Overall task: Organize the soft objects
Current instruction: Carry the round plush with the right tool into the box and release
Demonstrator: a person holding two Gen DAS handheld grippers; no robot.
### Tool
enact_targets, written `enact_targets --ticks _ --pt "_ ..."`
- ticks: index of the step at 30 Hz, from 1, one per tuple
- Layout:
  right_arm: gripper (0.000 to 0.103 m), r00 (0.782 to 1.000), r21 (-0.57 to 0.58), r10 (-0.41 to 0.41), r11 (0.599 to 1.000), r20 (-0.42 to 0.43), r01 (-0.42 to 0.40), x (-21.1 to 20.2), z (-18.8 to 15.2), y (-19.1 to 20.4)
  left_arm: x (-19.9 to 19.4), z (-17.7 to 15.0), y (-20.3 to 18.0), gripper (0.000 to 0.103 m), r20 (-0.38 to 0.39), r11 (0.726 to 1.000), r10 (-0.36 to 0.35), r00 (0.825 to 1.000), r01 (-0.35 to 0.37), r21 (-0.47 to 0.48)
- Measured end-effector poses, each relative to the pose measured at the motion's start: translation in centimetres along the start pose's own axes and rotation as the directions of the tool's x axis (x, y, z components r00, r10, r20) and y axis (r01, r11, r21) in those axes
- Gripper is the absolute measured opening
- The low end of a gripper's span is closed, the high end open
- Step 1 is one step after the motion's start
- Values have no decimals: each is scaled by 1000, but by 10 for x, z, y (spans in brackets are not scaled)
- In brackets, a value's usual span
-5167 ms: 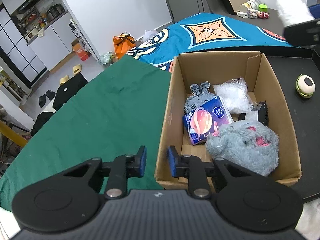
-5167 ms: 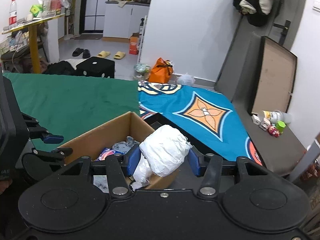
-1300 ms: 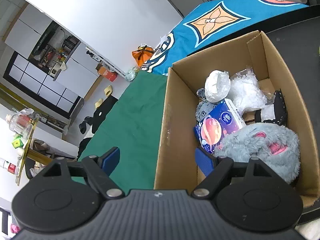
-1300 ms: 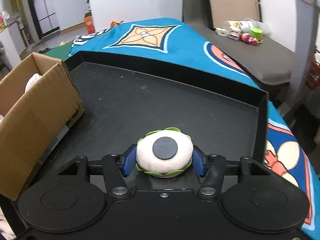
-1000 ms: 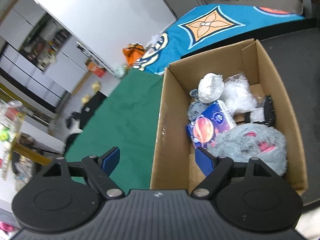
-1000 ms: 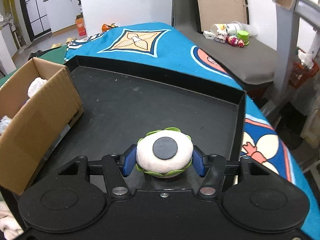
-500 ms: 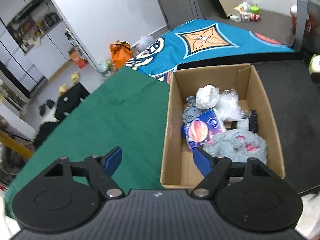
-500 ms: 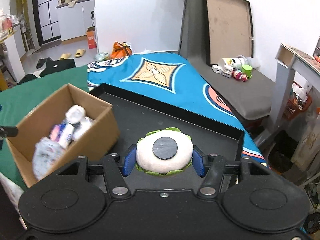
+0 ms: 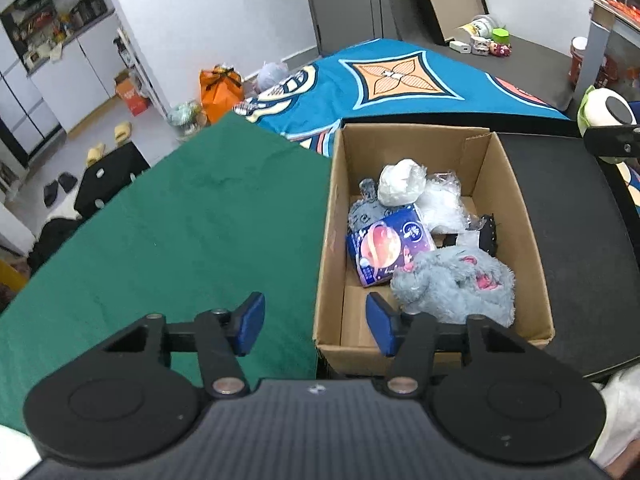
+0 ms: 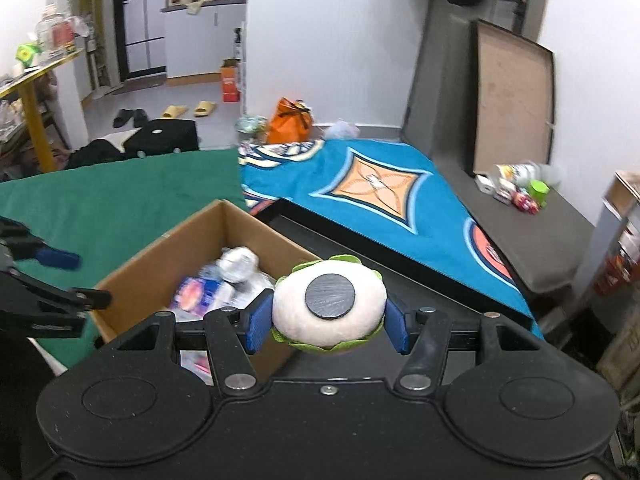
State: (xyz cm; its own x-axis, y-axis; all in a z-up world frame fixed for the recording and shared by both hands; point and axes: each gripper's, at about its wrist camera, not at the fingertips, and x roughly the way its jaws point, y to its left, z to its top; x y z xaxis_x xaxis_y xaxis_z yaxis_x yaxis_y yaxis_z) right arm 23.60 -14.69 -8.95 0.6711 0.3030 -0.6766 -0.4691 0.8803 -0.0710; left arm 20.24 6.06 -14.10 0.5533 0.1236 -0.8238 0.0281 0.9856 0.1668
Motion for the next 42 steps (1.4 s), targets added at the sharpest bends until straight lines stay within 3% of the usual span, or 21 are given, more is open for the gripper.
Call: enact_targets --ticks 4,22,28,30,32,33,42 --pt "56 1000 -18 25 1000 10 -25 -1 11 15 7 -3 5 33 -23 999 -28 999 27 -18" --pt "57 995 -172 99 980 -25 -102 16 30 95 21 -10 16 9 -47 993 -118 992 116 -37" --pt "60 993 -155 117 981 -13 -118 20 36 102 22 -11 24 7 -37 986 -151 988 148 -77" --pt "65 991 -141 130 981 -17 -131 21 37 102 22 -11 27 6 -36 983 -164 986 160 -90" --pt "83 991 -131 130 983 -13 -130 21 37 102 23 -12 27 6 -35 982 -168 985 164 -92" --pt "85 992 -132 126 983 -6 -125 21 37 102 23 -12 27 7 -35 982 -168 985 165 -92" --pt "85 996 -130 85 988 -16 -87 19 30 91 24 -12 28 7 -40 983 -164 986 160 -94"
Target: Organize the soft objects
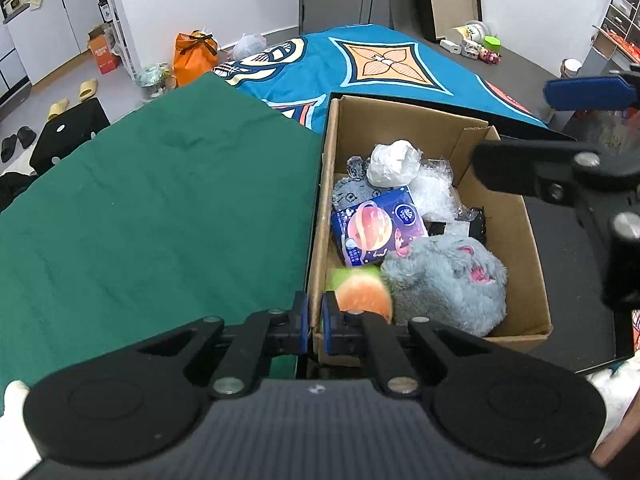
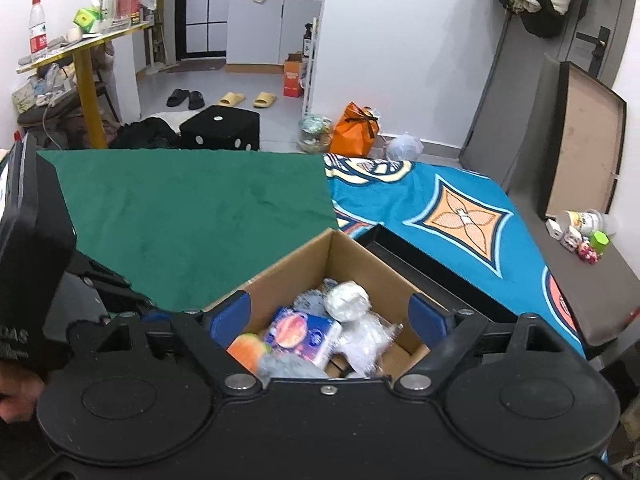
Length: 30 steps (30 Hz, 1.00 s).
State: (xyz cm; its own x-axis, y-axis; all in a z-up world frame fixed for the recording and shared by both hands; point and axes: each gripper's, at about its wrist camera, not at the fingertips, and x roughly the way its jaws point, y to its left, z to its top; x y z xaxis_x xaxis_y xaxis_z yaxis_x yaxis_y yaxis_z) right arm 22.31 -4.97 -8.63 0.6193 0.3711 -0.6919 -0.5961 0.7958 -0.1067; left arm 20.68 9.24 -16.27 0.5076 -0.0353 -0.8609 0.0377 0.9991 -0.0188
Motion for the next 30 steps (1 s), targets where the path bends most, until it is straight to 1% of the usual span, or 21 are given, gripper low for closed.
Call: enact_targets --ticks 6,13,15,18,20,21,22,23,24,25,27,29,30 --pt "85 1000 15 -14 1000 -16 14 -7 -13 -9 1 1 -6 7 -3 999 24 1000 -24 26" --pt "85 999 81 -41 996 -36 44 -13 -30 -27 -1 3 -12 8 -4 997 57 998 -57 43" --pt "85 998 97 -44 994 -34 47 -17 -33 -31 -3 3 -14 11 -3 996 67 998 -67 57" --pt "85 998 114 -48 992 -34 52 -23 -38 -37 -5 5 -17 13 -8 994 87 996 -86 66" --pt "86 998 125 -55 990 -31 58 -28 -41 -42 -6 6 -17 18 -12 993 105 994 -104 59" --pt "87 998 131 -57 990 -29 61 -30 -42 -45 -7 6 -17 27 -13 991 119 993 -118 55" --pt "88 998 141 -62 988 -26 65 -34 -45 -48 -8 7 -17 40 -11 990 130 991 -129 50" --pt "89 997 150 -67 986 -24 70 -36 -47 -51 -11 7 -18 46 -6 990 134 991 -134 40" --pt "90 997 161 -73 984 -24 76 -39 -49 -55 -14 8 -18 56 0 991 130 992 -130 24" --pt "91 997 170 -79 982 -24 82 -41 -51 -57 -16 8 -18 63 4 992 122 993 -122 12" --pt "93 995 193 -92 977 -22 95 -47 -56 -65 -21 10 -22 70 8 994 111 994 -111 3" --pt "97 995 220 -100 970 -20 102 -53 -61 -72 -27 12 -31 71 15 993 113 993 -114 24" --pt "99 994 236 -105 966 -18 106 -56 -64 -76 -30 13 -36 74 19 993 115 993 -116 37"
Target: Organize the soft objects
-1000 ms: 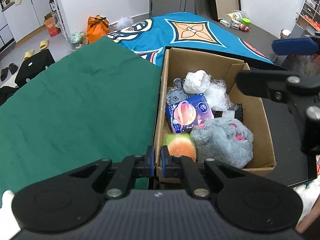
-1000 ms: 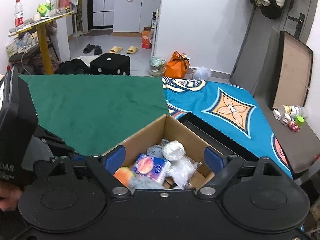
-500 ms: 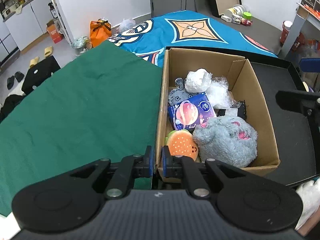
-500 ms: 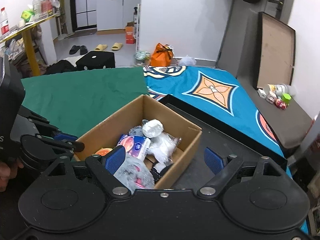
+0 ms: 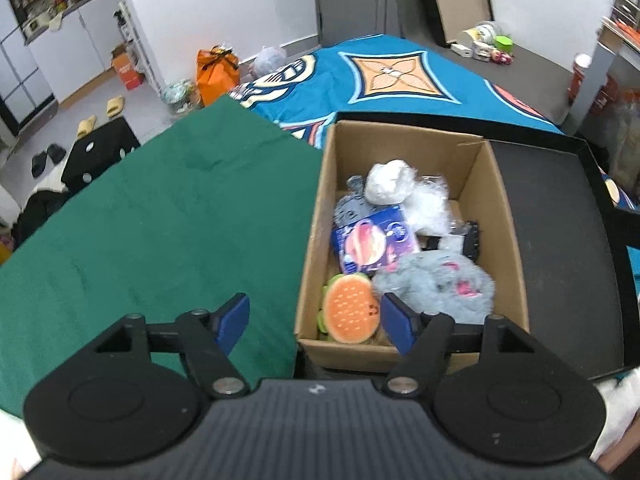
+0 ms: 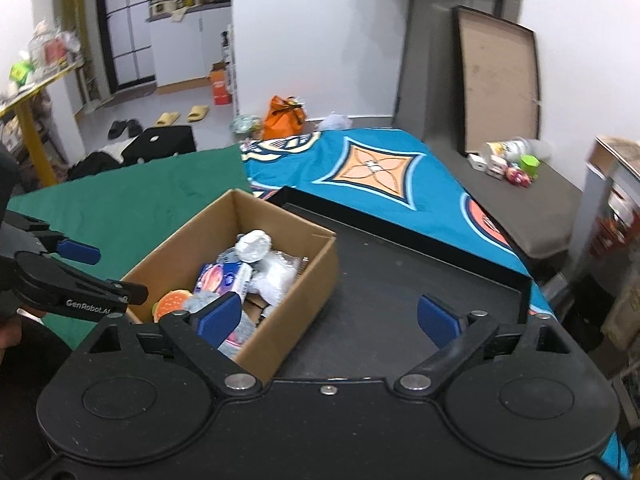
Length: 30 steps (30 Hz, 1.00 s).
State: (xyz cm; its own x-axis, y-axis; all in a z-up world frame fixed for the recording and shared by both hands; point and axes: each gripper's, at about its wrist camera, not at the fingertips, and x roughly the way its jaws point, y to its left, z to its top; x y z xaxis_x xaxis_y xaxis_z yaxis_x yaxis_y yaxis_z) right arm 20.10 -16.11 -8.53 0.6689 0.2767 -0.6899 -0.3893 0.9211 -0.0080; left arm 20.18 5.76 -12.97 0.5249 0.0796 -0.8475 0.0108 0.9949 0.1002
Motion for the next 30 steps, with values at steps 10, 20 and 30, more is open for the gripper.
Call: enact_targets --ticks 10,20,30 --pt "103 999 114 -43 993 -10 44 -18 -18 -28 -30 12 -20 89 16 1000 20 1000 -20 -5" --pt "103 998 216 -64 974 -24 68 -38 -38 -48 -63 11 -32 94 30 999 41 999 -41 -17" --pt "103 996 308 -88 947 -30 93 -65 -53 -64 -97 4 -49 94 78 1000 9 997 -10 3"
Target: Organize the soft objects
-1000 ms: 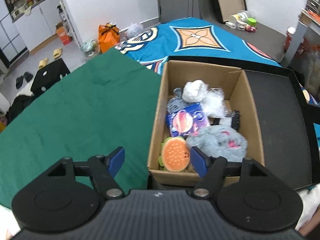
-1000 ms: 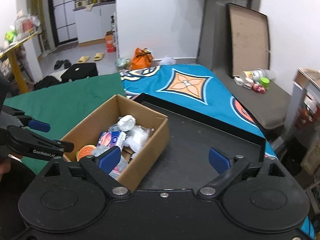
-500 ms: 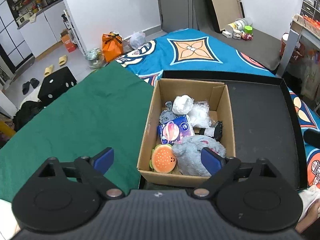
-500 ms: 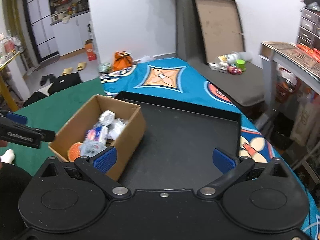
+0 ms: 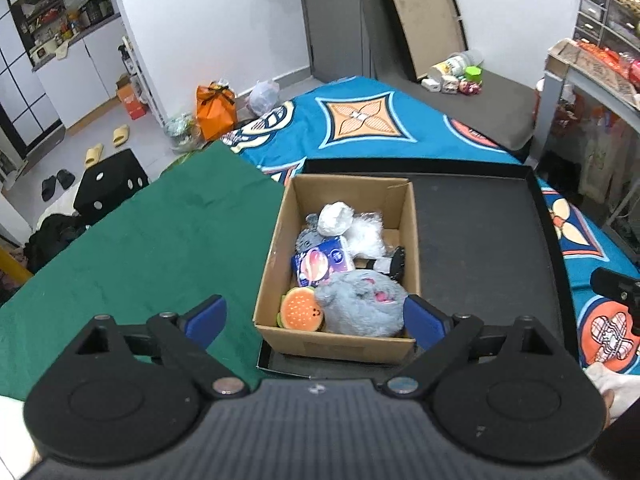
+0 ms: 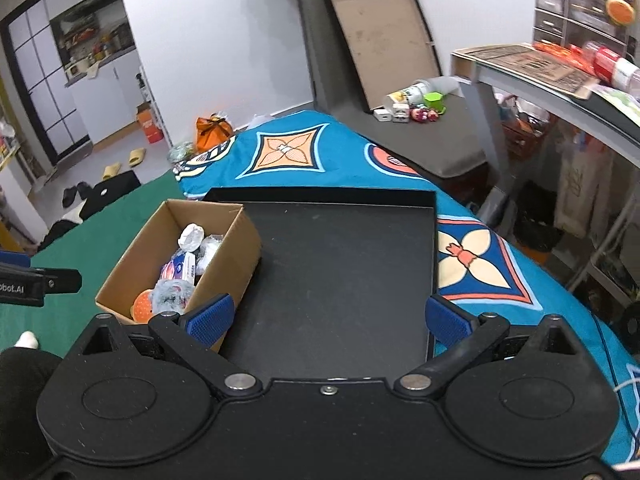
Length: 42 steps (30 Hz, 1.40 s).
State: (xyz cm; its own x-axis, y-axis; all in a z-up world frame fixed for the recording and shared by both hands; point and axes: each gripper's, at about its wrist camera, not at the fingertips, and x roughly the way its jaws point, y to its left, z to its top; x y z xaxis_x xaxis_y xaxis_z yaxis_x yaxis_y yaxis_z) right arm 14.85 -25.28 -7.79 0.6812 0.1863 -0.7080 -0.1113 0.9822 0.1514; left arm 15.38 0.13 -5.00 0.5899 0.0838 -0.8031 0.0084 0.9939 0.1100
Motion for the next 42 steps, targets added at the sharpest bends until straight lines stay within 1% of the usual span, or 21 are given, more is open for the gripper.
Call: enact_targets --ticks 4,7,10,13,22,26,30,32,34,36,42 --pt "103 1000 28 -9 1000 15 9 -14 -1 -4 -15 -2 -3 94 17 1000 -9 1000 9 3" --pt "103 1000 52 -1 999 26 -1 -24 -2 -7 -27 -4 -3 94 40 1000 -11 999 11 -3" --pt "103 999 52 -4 999 38 2 -33 -4 -6 -38 -6 -1 94 60 1000 -12 998 13 -13" --pt "103 998 51 -4 999 57 1 -44 -5 -4 -53 -11 0 94 86 1000 -15 996 15 5" --pt "103 995 48 -1 999 102 -4 -77 -11 5 -98 -24 8 94 180 1000 -24 983 26 -9" --pt "103 993 78 8 997 117 -17 -93 -13 5 -113 -31 15 94 193 998 -48 980 57 -41" --pt "103 990 76 -11 997 138 1 -108 -16 11 -127 -37 19 94 208 997 -41 977 52 -49" --pt "103 989 76 -18 997 145 7 -116 -17 14 -134 -40 21 96 215 997 -41 976 55 -59" --pt "103 988 77 -17 997 156 5 -123 -18 17 -142 -43 22 100 224 996 -38 974 54 -64" --pt "103 986 82 -14 997 163 1 -130 -19 18 -148 -46 21 101 234 997 -29 972 43 -58" --pt "103 980 105 -40 994 193 20 -151 -21 20 -167 -52 22 102 252 997 -28 967 45 -63"
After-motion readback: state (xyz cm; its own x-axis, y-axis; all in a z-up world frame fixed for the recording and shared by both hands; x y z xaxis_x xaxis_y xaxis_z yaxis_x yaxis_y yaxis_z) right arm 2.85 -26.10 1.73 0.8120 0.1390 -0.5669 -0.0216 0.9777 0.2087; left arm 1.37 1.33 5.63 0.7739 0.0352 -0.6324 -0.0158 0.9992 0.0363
